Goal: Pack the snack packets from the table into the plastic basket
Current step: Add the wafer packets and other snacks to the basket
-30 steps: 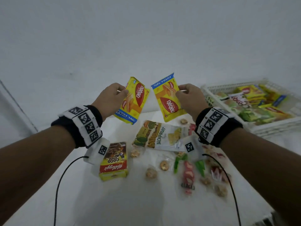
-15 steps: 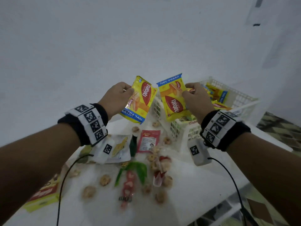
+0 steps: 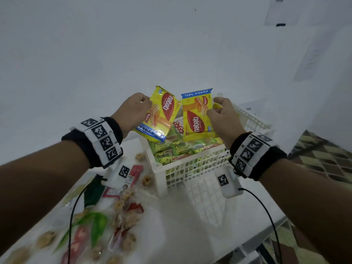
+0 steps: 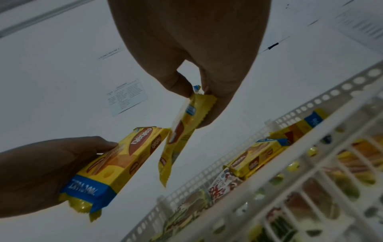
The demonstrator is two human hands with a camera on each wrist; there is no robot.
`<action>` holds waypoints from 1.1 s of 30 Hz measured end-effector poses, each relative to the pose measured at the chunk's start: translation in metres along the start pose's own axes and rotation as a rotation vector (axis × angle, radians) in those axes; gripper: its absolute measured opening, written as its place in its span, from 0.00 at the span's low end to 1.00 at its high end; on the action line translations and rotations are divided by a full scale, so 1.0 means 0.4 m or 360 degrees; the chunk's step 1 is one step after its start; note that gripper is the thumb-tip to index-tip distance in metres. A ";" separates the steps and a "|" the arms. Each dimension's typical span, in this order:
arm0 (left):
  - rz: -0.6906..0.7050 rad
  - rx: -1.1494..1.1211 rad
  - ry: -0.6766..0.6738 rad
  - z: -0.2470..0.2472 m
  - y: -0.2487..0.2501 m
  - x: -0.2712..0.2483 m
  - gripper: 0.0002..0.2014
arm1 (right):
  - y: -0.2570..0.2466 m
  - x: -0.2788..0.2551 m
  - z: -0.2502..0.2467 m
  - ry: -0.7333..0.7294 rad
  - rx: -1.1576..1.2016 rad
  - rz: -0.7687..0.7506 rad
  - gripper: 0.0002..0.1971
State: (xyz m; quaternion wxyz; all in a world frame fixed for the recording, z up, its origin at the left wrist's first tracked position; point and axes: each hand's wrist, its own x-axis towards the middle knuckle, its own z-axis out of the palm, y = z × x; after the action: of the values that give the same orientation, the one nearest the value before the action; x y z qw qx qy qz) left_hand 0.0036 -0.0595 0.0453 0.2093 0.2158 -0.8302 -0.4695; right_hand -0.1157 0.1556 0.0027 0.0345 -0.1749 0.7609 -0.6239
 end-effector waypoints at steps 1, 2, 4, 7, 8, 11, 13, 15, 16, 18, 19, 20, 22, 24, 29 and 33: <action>0.0008 0.0006 -0.0005 0.012 0.003 0.012 0.10 | 0.005 0.009 -0.011 0.0009 -0.0006 0.0008 0.21; 0.0014 0.0015 -0.0012 0.023 0.006 0.026 0.11 | 0.007 0.017 -0.024 0.0014 -0.0019 0.0016 0.22; 0.0043 0.0031 -0.0026 0.051 0.009 0.053 0.11 | 0.006 0.028 -0.055 0.0042 -0.0070 0.0024 0.24; 0.0142 0.0112 -0.0043 0.097 0.026 0.088 0.10 | 0.000 0.046 -0.099 0.0050 -0.0070 0.0014 0.33; 0.0164 0.0127 -0.0058 0.113 0.032 0.097 0.10 | 0.004 0.056 -0.109 0.0054 -0.0076 0.0011 0.36; 0.0185 0.0146 -0.0100 0.163 0.047 0.121 0.10 | 0.020 0.086 -0.138 0.0051 -0.0108 -0.0002 0.37; 0.0179 0.0151 -0.0117 0.196 0.061 0.137 0.11 | 0.030 0.115 -0.160 0.0020 -0.0136 -0.0012 0.35; 0.0166 0.0171 -0.0114 0.228 0.076 0.152 0.11 | 0.043 0.152 -0.183 -0.0017 -0.0166 -0.0015 0.33; 0.0155 0.0182 -0.0105 0.244 0.084 0.160 0.12 | 0.052 0.174 -0.195 -0.0037 -0.0192 -0.0015 0.31; 0.0129 0.0195 -0.0073 0.279 0.100 0.177 0.13 | 0.070 0.217 -0.216 -0.0105 -0.0236 -0.0021 0.31; 0.0108 0.0201 -0.0047 0.298 0.107 0.185 0.13 | 0.078 0.240 -0.229 -0.0156 -0.0245 -0.0022 0.32; 0.0073 0.0205 -0.0026 0.318 0.113 0.192 0.13 | 0.084 0.264 -0.245 -0.0206 -0.0252 -0.0022 0.33; 0.0014 0.0215 0.0003 0.355 0.129 0.201 0.14 | 0.086 0.308 -0.274 -0.0291 -0.0234 -0.0027 0.34; -0.0010 0.0199 0.0064 0.382 0.138 0.210 0.19 | 0.083 0.348 -0.297 -0.0367 -0.0200 -0.0019 0.33; -0.0162 0.0128 0.0190 0.408 0.143 0.228 0.26 | 0.079 0.424 -0.305 -0.0506 -0.0128 -0.0034 0.32; -0.0356 -0.0009 0.0145 0.423 0.152 0.238 0.23 | 0.085 0.457 -0.268 -0.0645 -0.0014 -0.0010 0.34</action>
State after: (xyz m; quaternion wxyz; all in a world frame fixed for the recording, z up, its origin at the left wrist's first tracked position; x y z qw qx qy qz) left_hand -0.1775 0.0325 0.0321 0.1936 0.3276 -0.7892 -0.4820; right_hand -0.3236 0.2051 0.0239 0.1843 -0.2994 0.7406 -0.5726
